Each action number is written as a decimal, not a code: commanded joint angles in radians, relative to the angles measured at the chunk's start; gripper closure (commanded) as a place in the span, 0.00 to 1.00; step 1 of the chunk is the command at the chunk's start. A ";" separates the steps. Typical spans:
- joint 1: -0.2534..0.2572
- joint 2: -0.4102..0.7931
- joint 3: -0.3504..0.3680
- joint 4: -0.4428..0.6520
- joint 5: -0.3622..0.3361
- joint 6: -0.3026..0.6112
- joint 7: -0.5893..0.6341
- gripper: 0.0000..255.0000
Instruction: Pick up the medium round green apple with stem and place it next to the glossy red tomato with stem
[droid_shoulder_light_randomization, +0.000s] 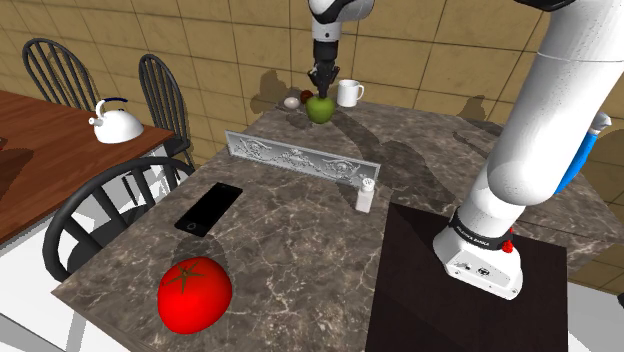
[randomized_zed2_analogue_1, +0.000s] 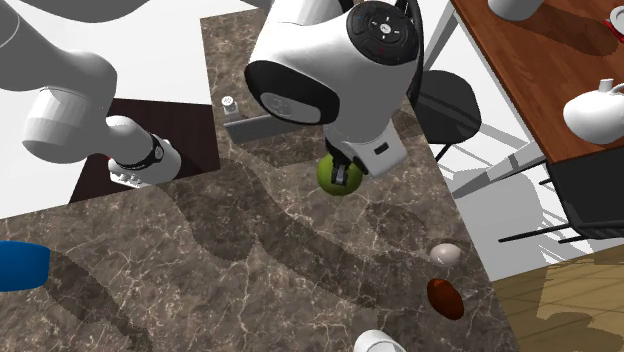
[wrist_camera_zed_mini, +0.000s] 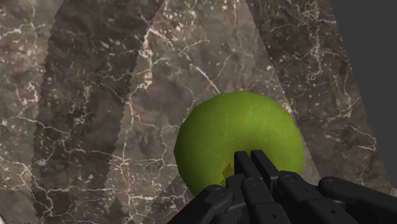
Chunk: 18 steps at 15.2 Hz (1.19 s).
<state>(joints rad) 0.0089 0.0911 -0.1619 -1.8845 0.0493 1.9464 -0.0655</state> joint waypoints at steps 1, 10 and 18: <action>0.000 -0.004 0.000 0.022 -0.001 -0.026 0.001 1.00; 0.000 -0.021 -0.001 0.123 -0.006 -0.143 0.007 1.00; -0.001 -0.020 -0.002 0.232 -0.006 -0.251 0.010 1.00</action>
<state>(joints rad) 0.0076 0.0721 -0.1636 -1.6681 0.0433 1.7112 -0.0566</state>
